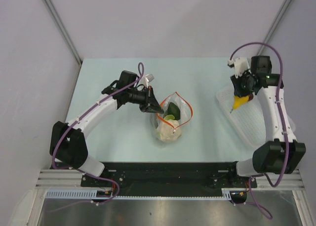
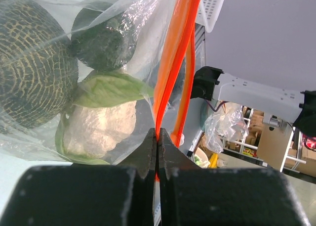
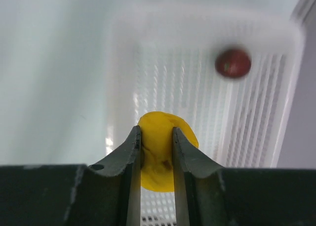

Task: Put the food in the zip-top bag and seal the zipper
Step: Pick up the fake fruit from the bin, then place the fake fruit in the zipper food storage bag.

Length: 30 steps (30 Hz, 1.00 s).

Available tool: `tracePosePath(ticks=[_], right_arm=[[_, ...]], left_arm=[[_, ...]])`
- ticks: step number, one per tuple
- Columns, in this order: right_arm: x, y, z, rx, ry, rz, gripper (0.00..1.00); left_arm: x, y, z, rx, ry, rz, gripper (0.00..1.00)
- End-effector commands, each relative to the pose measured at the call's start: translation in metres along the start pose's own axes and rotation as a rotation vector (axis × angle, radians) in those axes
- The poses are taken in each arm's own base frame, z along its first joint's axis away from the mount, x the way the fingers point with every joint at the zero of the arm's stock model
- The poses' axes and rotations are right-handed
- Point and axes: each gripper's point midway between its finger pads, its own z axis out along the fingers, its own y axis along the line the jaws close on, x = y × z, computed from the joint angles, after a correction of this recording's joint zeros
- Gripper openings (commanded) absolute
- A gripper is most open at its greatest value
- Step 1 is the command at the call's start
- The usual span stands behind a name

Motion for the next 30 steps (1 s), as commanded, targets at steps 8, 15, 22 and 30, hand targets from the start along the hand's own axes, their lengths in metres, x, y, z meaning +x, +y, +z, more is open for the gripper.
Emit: tracePosePath(ticks=[8,15,22,30], right_arm=[[-0.186,0.158,-0.171,-0.528,-0.786,-0.024,0.05],[-0.200,0.240,-0.142,-0.556,-0.802,-0.199,0.08],[-0.163,0.311,-0.116,-0.662,-0.682,-0.455,0.34],[-0.178,0.272,-0.136,-0.569,-0.748,-0.355,0.99]], left_arm=[[-0.003,-0.014,-0.011,0.060,-0.013,0.034,0.00],[-0.006,-0.020,-0.018,0.086,-0.028,0.039,0.00],[-0.006,-0.017,-0.024,0.087,-0.043,0.030,0.00],[-0.006,-0.017,-0.030,0.096,-0.060,0.031,0.00]])
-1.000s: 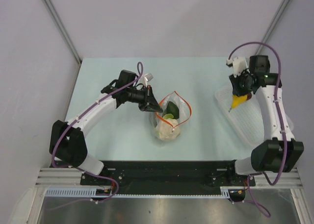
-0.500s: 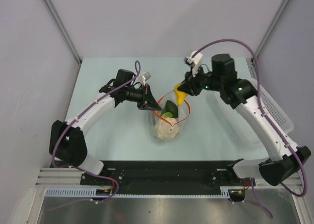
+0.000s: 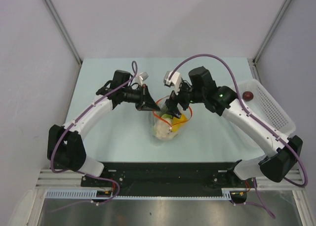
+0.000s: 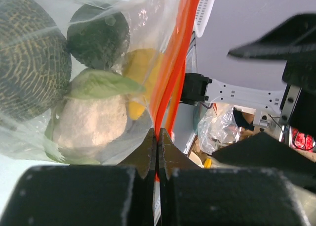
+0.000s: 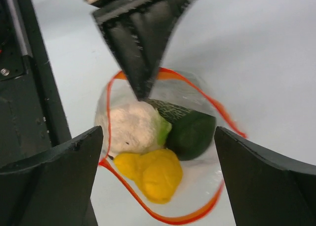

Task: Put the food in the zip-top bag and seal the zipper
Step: Place the fake fruit in the zipper food storage bag, then pick up the fake fruit from the bin.

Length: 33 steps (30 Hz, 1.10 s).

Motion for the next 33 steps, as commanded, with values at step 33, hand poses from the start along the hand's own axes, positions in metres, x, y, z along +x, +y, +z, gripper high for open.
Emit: tracePosePath(ticks=[33], right_arm=[[0.348,-0.299,-0.209,0.736,0.579,0.422,0.92]], left_arm=[[-0.002,-0.002,-0.011,0.005,-0.025,0.055,0.00]])
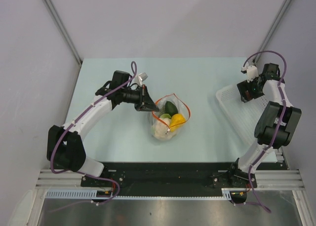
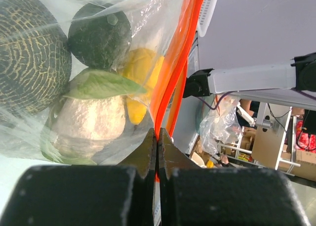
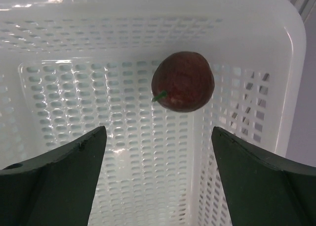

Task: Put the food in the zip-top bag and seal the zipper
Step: Pick up the fake fruit from the bin.

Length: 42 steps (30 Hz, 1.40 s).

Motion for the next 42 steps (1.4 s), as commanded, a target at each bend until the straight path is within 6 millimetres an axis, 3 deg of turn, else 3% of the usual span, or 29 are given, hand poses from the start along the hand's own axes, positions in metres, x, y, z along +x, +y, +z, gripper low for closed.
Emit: tracePosePath(ticks=[1,10,13,17,22,25,29,30,32,33,35,36,37,38,39,42], right_arm=[[-0.009,-0.011,0.024,0.050,-0.003,-0.100,0.91],[-0.004,-0.015,0.056,0.061,0.018,-0.130,0.82],[-0.005,-0.015,0.061,0.064,0.017,-0.130,0.76],[-0.008,-0.016,0.064,0.077,0.009,-0.123,0.75],[-0.010,-0.011,0.062,0.063,0.008,-0.117,0.56],[-0.008,-0.003,0.047,0.028,0.015,-0.112,0.34],[-0.024,0.008,0.006,0.000,-0.049,-0.101,0.29],[-0.042,0.010,-0.023,0.017,-0.116,-0.107,0.29],[-0.067,0.038,-0.058,-0.063,-0.214,-0.105,0.28],[-0.090,0.059,-0.089,-0.084,-0.294,-0.142,0.28],[-0.112,0.107,-0.126,-0.218,-0.388,-0.124,0.27],[-0.132,0.142,-0.147,-0.293,-0.446,-0.168,0.27],[-0.145,0.166,-0.177,-0.347,-0.524,-0.181,0.27],[-0.153,0.193,-0.191,-0.404,-0.558,-0.200,0.27],[-0.161,0.233,-0.208,-0.493,-0.585,-0.218,0.27],[-0.172,0.287,-0.239,-0.611,-0.641,-0.233,0.28]], left_arm=[[-0.002,-0.005,-0.007,0.010,-0.012,0.040,0.00],[-0.002,0.001,-0.009,-0.015,-0.012,0.043,0.00],[-0.002,0.002,-0.009,-0.017,-0.011,0.041,0.00],[-0.003,0.003,-0.009,-0.021,-0.009,0.042,0.00],[-0.005,0.003,-0.009,-0.022,-0.007,0.050,0.00],[-0.005,0.001,-0.010,-0.018,-0.005,0.051,0.00],[-0.004,-0.001,-0.012,-0.019,-0.011,0.065,0.00],[-0.004,-0.003,-0.013,-0.018,-0.016,0.070,0.00],[-0.004,-0.002,-0.013,-0.016,-0.018,0.068,0.00],[-0.003,-0.002,-0.013,-0.015,-0.018,0.066,0.00],[-0.003,-0.001,-0.012,-0.017,-0.021,0.059,0.00],[-0.003,-0.001,-0.013,-0.014,-0.020,0.061,0.00],[-0.003,-0.001,-0.012,-0.012,-0.020,0.059,0.00],[-0.004,-0.001,-0.011,-0.011,-0.020,0.054,0.00],[-0.004,-0.002,-0.012,-0.009,-0.023,0.056,0.00],[-0.005,-0.004,-0.012,-0.005,-0.025,0.056,0.00]])
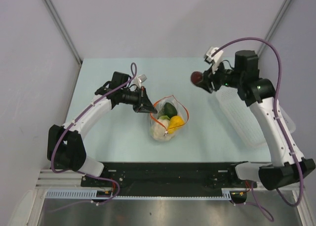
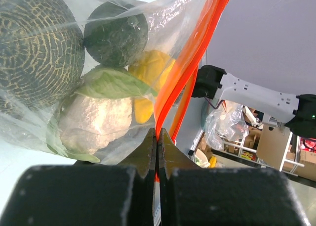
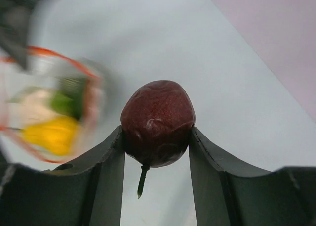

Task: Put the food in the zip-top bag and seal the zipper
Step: Place the fake fruit in the zipper food storage bag, then adjust the zipper food storage bag at the center of the board.

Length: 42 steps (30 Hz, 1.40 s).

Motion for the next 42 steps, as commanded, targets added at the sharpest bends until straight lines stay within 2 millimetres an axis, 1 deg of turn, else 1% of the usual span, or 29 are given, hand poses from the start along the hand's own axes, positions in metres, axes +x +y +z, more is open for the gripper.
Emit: tracePosePath(ticks=[1,3,4,6,7,11,13,15,17,18,19,21,22,23,24,25,26,27,28,29,30,31,32,35,36,40,41,42], right_arm=[[-0.049,0.116,0.004,-0.329,-0.095,0.117,0.27],[-0.051,0.144,0.012,-0.392,-0.075,0.096,0.27],[-0.045,0.163,0.022,-0.432,-0.049,0.082,0.27],[-0.043,0.178,0.029,-0.470,-0.050,0.073,0.27],[-0.038,0.193,0.032,-0.508,-0.035,0.059,0.27],[-0.015,0.218,0.049,-0.565,0.038,0.008,0.28],[-0.010,0.223,0.058,-0.565,0.054,-0.003,0.28],[-0.011,0.228,0.067,-0.566,0.052,-0.013,0.30],[-0.014,0.229,0.070,-0.558,0.046,-0.014,0.47],[-0.015,0.230,0.070,-0.550,0.044,-0.018,0.59],[-0.016,0.229,0.070,-0.541,0.048,-0.018,0.80],[-0.015,0.221,0.065,-0.505,0.065,0.019,0.92],[-0.018,0.212,0.056,-0.477,0.056,0.038,0.99],[-0.019,0.206,0.050,-0.461,0.056,0.065,1.00],[-0.015,0.202,0.042,-0.462,0.078,0.119,1.00],[-0.015,0.185,0.031,-0.422,0.075,0.157,1.00],[-0.009,0.177,0.027,-0.400,0.093,0.188,1.00],[0.003,0.171,0.020,-0.376,0.147,0.235,1.00],[0.016,0.157,0.017,-0.340,0.182,0.281,1.00],[0.027,0.152,0.015,-0.330,0.218,0.314,1.00],[0.039,0.154,0.012,-0.347,0.257,0.352,1.00],[0.052,0.147,0.013,-0.334,0.285,0.401,0.98],[0.059,0.150,0.015,-0.349,0.308,0.426,0.97],[0.065,0.160,0.024,-0.406,0.327,0.490,0.90],[0.063,0.164,0.028,-0.431,0.316,0.500,0.84],[0.066,0.178,0.039,-0.519,0.338,0.567,0.71],[0.065,0.182,0.040,-0.535,0.347,0.583,0.67],[0.066,0.185,0.044,-0.554,0.349,0.586,0.50]], left_arm=[[-0.010,-0.017,-0.010,0.031,-0.047,0.057,0.00],[-0.009,-0.017,-0.010,0.034,-0.047,0.061,0.00],[-0.010,-0.017,-0.010,0.034,-0.051,0.061,0.00],[-0.008,-0.017,-0.010,0.039,-0.052,0.064,0.00],[-0.007,-0.018,-0.010,0.041,-0.052,0.060,0.00],[-0.006,-0.019,-0.011,0.046,-0.058,0.064,0.00],[-0.006,-0.019,-0.012,0.048,-0.065,0.068,0.00],[-0.004,-0.018,-0.012,0.048,-0.066,0.066,0.00],[-0.004,-0.018,-0.012,0.048,-0.067,0.065,0.00],[-0.003,-0.018,-0.012,0.048,-0.067,0.065,0.00],[-0.003,-0.018,-0.012,0.049,-0.068,0.070,0.00],[-0.002,-0.019,-0.013,0.050,-0.067,0.071,0.00],[-0.001,-0.018,-0.013,0.049,-0.065,0.072,0.00],[-0.001,-0.019,-0.013,0.049,-0.066,0.076,0.00],[-0.001,-0.018,-0.014,0.048,-0.067,0.076,0.00],[0.000,-0.018,-0.014,0.048,-0.066,0.078,0.00],[0.000,-0.019,-0.015,0.051,-0.069,0.085,0.00],[0.000,-0.019,-0.014,0.053,-0.069,0.087,0.00],[0.000,-0.019,-0.014,0.055,-0.071,0.090,0.00],[0.000,-0.019,-0.015,0.056,-0.074,0.094,0.00],[-0.001,-0.020,-0.015,0.057,-0.076,0.098,0.00],[-0.001,-0.021,-0.015,0.061,-0.076,0.103,0.00],[-0.002,-0.020,-0.014,0.061,-0.076,0.103,0.00],[-0.003,-0.020,-0.014,0.062,-0.072,0.106,0.00],[-0.004,-0.022,-0.014,0.061,-0.071,0.109,0.00],[-0.003,-0.024,-0.017,0.058,-0.076,0.124,0.00],[-0.002,-0.025,-0.018,0.060,-0.079,0.129,0.01],[-0.001,-0.025,-0.019,0.059,-0.081,0.130,0.01]])
